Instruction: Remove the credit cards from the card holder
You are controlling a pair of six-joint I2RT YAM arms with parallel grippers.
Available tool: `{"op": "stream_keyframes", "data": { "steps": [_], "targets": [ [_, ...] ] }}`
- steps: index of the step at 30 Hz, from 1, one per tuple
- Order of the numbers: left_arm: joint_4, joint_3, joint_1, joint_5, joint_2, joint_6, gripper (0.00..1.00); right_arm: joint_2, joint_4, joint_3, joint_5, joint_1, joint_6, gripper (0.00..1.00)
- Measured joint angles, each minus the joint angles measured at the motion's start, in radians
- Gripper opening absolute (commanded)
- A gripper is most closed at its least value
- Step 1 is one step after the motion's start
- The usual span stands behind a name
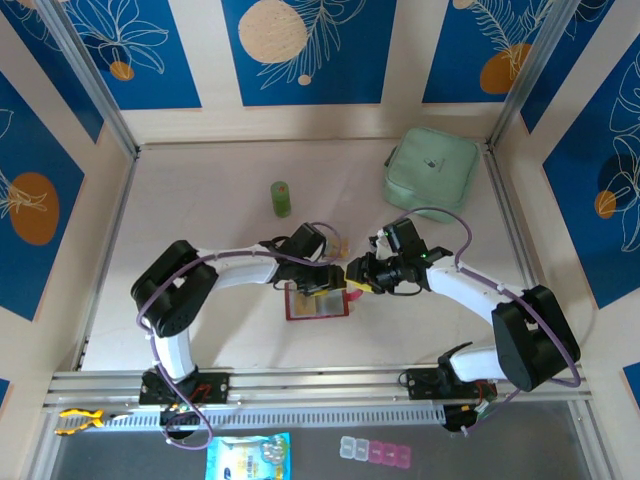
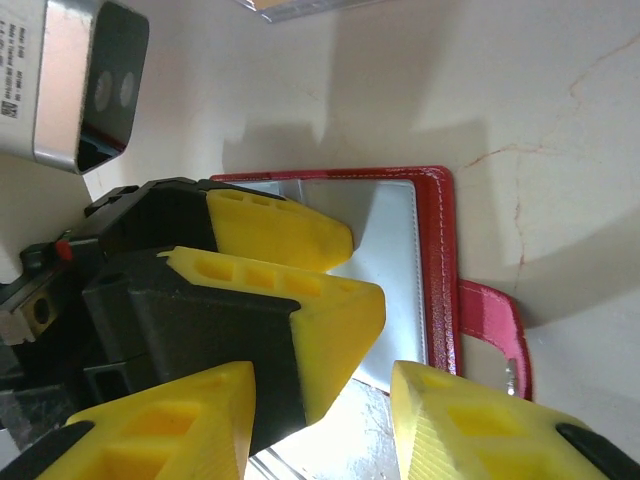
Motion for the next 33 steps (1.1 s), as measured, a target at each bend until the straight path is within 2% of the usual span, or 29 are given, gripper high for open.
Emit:
{"op": "stream_keyframes", "data": {
  "steps": [7, 16, 25, 33],
  "targets": [
    [-0.017, -0.008, 0.0, -0.021, -0.033, 0.018, 0.55, 0.0, 0.003, 0.0, -0.004, 0.008, 0.004, 0.4],
    [-0.005, -0.157, 0.043, -0.043, -0.253, 0.026, 0.49, 0.032, 0.007, 0.001, -0.002, 0.062, 0.011, 0.39],
    [0.001, -0.346, 0.15, -0.046, -0.382, 0.024, 0.38, 0.119, 0.008, 0.077, 0.029, 0.164, 0.039, 0.38],
    [0.003, -0.382, 0.167, -0.049, -0.388, 0.028, 0.29, 0.219, 0.007, 0.156, 0.043, 0.221, 0.046, 0.37]
  ]
}}
